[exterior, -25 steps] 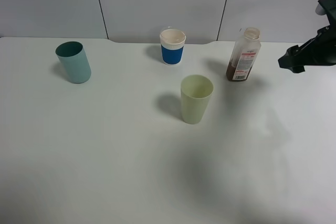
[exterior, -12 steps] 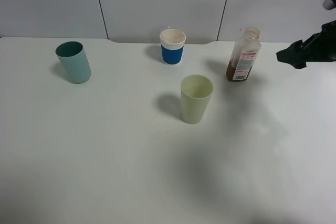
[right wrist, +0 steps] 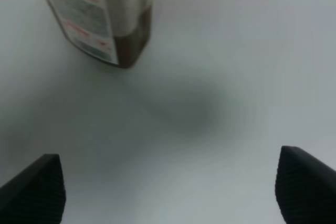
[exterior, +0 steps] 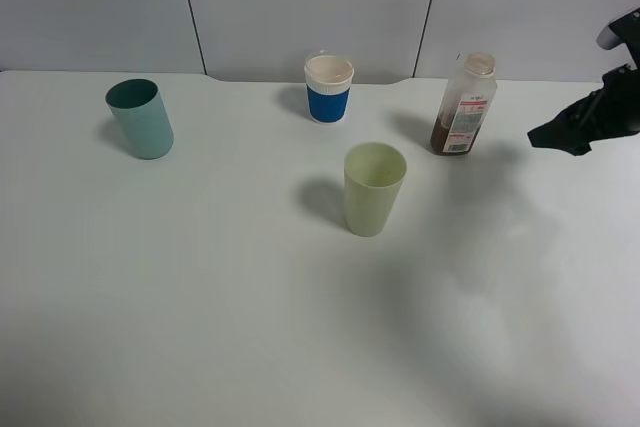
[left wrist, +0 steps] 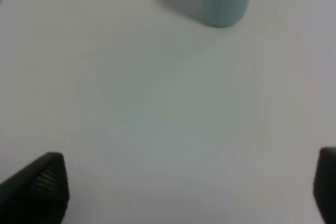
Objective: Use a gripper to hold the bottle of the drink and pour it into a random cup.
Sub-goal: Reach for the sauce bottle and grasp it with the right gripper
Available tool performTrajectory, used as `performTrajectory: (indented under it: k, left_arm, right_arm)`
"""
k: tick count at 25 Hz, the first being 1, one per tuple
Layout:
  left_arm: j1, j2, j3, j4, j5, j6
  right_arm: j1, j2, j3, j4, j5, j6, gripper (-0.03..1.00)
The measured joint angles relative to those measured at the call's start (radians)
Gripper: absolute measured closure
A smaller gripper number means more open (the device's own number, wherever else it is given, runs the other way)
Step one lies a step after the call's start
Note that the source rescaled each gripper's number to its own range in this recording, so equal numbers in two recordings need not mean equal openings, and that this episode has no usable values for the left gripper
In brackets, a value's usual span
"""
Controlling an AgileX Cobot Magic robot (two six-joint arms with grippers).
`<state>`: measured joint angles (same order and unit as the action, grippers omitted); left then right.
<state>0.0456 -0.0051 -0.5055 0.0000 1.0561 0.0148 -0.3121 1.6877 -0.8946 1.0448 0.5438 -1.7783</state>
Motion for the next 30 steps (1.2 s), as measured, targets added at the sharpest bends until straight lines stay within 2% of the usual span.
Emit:
performTrajectory:
  k: [5,13,19,25,30]
  left_arm:
    - [0.0,0.0,0.0,0.0,0.0,0.0]
    - [0.0,0.0,0.0,0.0,0.0,0.0]
    - [0.0,0.0,0.0,0.0,0.0,0.0]
    - [0.0,0.0,0.0,0.0,0.0,0.0]
    - [0.0,0.0,0.0,0.0,0.0,0.0]
  right_arm:
    - [-0.002,0.061,-0.096,-0.113,0.055,0.083,0.16]
    - [-0.002,0.151,-0.193,-0.213,0.081,0.095,0.16]
    - [-0.002,0.22,-0.267,-0.231,0.081,0.098,0.15]
    - [0.039,0.316,-0.368,-0.232,0.08,0.149,0.02]
    - [0.087,0.371,-0.426,-0.232,0.083,0.097,-0.03]
